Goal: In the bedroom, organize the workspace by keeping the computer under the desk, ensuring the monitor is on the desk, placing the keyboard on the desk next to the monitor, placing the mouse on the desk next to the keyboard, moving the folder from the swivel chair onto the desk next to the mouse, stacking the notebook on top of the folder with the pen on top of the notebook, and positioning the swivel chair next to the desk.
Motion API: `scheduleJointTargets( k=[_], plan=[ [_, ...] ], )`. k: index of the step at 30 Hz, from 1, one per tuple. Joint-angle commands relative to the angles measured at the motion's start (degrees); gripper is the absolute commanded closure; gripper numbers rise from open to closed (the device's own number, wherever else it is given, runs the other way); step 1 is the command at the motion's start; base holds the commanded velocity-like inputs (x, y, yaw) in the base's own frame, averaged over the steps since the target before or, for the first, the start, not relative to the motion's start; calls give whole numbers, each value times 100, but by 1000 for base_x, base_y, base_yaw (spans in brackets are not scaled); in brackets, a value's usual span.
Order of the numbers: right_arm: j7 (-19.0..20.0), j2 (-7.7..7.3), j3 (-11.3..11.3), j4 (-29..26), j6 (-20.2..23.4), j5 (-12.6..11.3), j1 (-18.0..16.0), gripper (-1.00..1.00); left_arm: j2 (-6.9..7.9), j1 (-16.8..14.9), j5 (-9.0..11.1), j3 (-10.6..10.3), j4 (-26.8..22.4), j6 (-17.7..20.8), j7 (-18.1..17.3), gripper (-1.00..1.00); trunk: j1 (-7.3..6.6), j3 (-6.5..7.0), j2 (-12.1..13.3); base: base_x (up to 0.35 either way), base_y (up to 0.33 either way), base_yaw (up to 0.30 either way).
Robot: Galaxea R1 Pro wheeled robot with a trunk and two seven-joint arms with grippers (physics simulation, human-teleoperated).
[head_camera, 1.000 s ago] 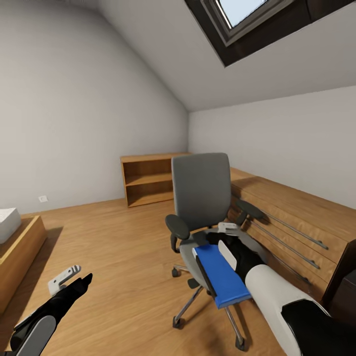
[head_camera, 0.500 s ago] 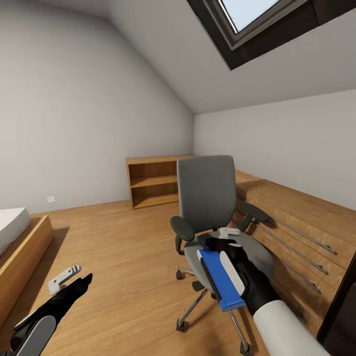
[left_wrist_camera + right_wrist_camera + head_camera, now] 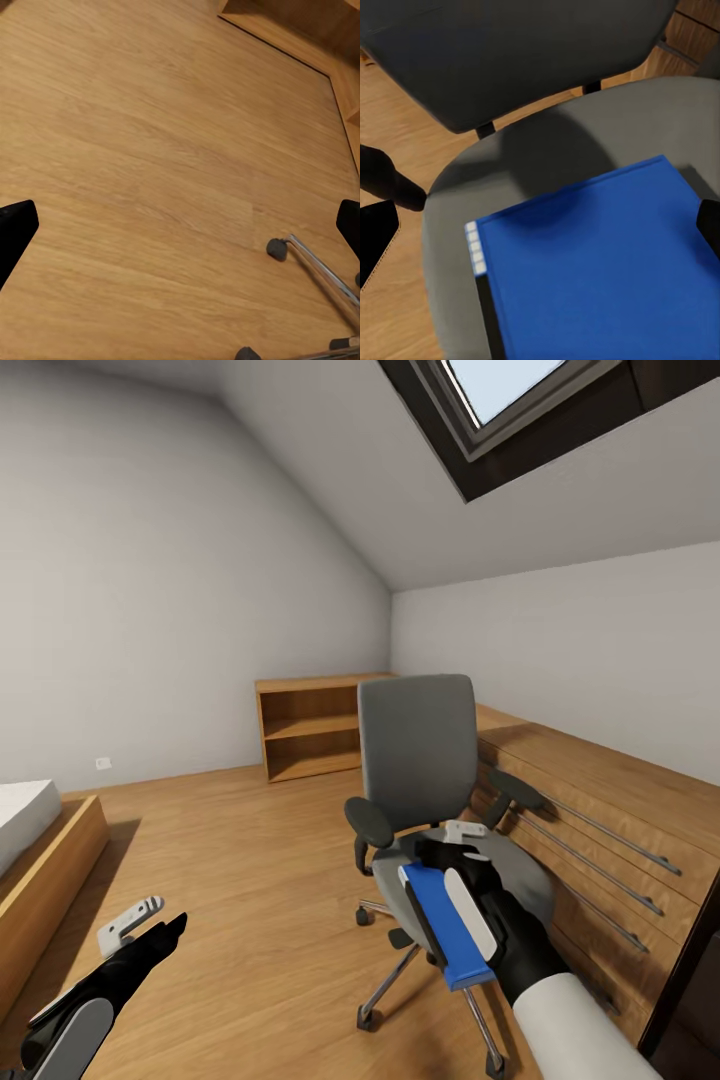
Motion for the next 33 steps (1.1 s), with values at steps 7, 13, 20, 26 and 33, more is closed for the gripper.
scheduleJointTargets(
  k=[7,13,20,26,33],
  plan=[
    [-58,-20,-2,-112,3,-64,-1,-100,-2,-2,42,-18,-8,5,49,-100,-1,2,-3,-15,27,-45],
    [-55,-27,-4,-116,2,-64,-1,-100,-3,-3,42,-19,-8,5,49,-100,-1,35,-3,-165,237,-203],
    [-55,-28,-4,-122,2,-64,-1,-100,-3,-6,43,-26,-8,5,49,-100,-1,75,-3,-177,279,-222],
    [-55,-29,-4,-123,2,-64,-1,-100,-3,-3,42,-29,-8,5,49,-100,-1,108,-3,-49,282,-242],
    [-54,-29,-4,-123,2,-64,-1,-100,-3,-4,45,-35,-8,5,49,-100,-1,148,-3,-4,71,-247]
  ],
)
